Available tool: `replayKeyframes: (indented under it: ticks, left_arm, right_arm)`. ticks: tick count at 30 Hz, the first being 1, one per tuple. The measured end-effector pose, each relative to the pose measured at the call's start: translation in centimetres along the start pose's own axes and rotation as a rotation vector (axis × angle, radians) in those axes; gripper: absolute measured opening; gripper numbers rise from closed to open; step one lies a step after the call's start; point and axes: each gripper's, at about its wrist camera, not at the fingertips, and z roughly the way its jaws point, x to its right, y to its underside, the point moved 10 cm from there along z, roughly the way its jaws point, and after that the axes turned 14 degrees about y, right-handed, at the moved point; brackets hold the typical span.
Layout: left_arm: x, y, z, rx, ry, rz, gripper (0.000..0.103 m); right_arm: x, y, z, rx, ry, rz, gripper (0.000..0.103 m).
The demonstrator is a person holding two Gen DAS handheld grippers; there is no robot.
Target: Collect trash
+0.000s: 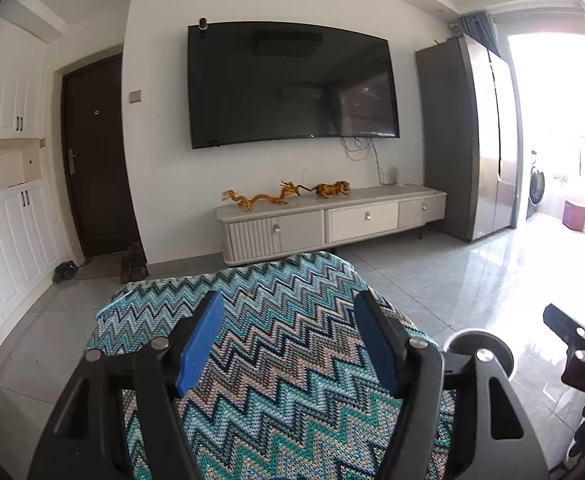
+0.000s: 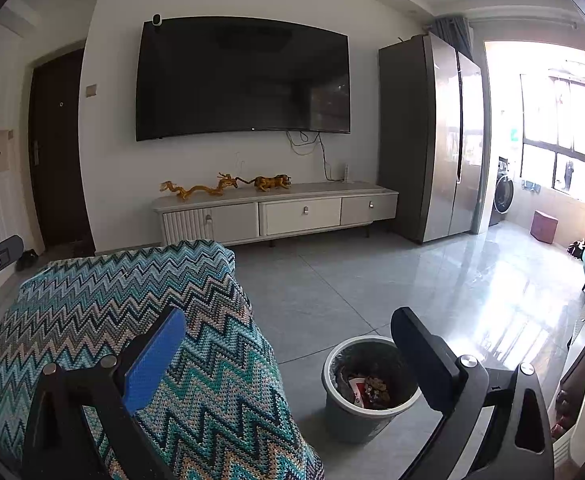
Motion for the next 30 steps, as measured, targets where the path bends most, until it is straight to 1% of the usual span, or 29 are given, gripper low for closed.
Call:
replayKeyframes:
  ticks: [3,9,14,21,30]
  left_arm:
    - [0.8,0.7,0.8,-0.026,0.033,0.012,0.066]
    - [1.7,1.5,2.2,-0.046,0.05,0.027,0.066]
    - [1.8,1.9,2.8,-0.049,0.055,0.023,0.066]
    - [1.9,1.3,3.2,-0.04,0.054,0.033,0.066]
    - [2.1,0.8,2.7,-0.024,0.045,0.039,0.066]
  right_arm:
    - [0.3,0.2,0.2,-0.004,0.011,-0.001,0.103]
    - [0.9,0.9,0.9,-0.025,0.038,-0.006,0.103]
    - [1.2,1.4,1.8,-0.045,0.052,-0.002,0.103]
    - [1.8,1.8,2.4,-0.062,0.059,0.005,0.103]
    - [2.0,1.6,2.3,-0.047,0.062,0.008,0.103]
